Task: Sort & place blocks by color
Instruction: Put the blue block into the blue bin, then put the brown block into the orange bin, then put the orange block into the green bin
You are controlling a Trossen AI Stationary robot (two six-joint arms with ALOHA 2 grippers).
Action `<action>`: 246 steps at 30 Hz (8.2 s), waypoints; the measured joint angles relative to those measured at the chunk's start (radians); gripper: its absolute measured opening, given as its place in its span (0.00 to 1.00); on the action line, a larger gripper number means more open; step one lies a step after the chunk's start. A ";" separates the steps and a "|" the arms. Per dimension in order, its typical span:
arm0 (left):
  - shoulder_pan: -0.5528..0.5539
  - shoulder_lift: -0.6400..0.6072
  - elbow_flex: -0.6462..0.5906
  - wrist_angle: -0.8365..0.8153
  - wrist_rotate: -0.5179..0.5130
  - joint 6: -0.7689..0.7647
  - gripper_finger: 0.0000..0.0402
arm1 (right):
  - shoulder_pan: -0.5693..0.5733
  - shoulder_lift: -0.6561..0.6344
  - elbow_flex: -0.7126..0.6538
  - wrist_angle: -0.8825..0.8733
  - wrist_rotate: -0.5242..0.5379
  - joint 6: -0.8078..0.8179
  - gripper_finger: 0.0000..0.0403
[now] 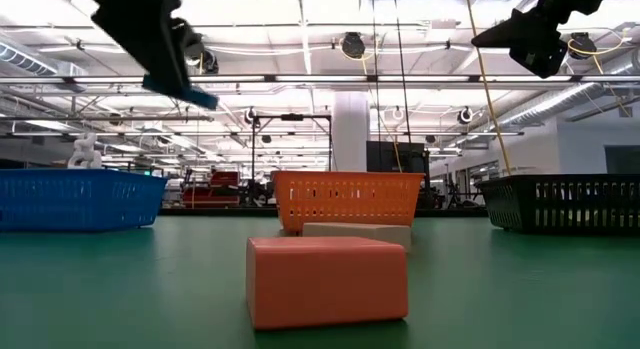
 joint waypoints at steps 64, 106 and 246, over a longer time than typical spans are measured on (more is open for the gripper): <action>0.063 0.465 -0.202 1.274 0.263 0.313 0.46 | 0.000 0.000 0.000 -0.001 0.000 0.000 0.52; 0.037 0.540 0.070 0.835 0.297 0.468 0.46 | 0.000 0.000 0.000 0.000 0.000 0.000 0.52; -0.163 0.437 0.054 0.876 -0.011 0.070 0.54 | 0.000 0.000 0.000 -0.001 0.000 0.000 0.52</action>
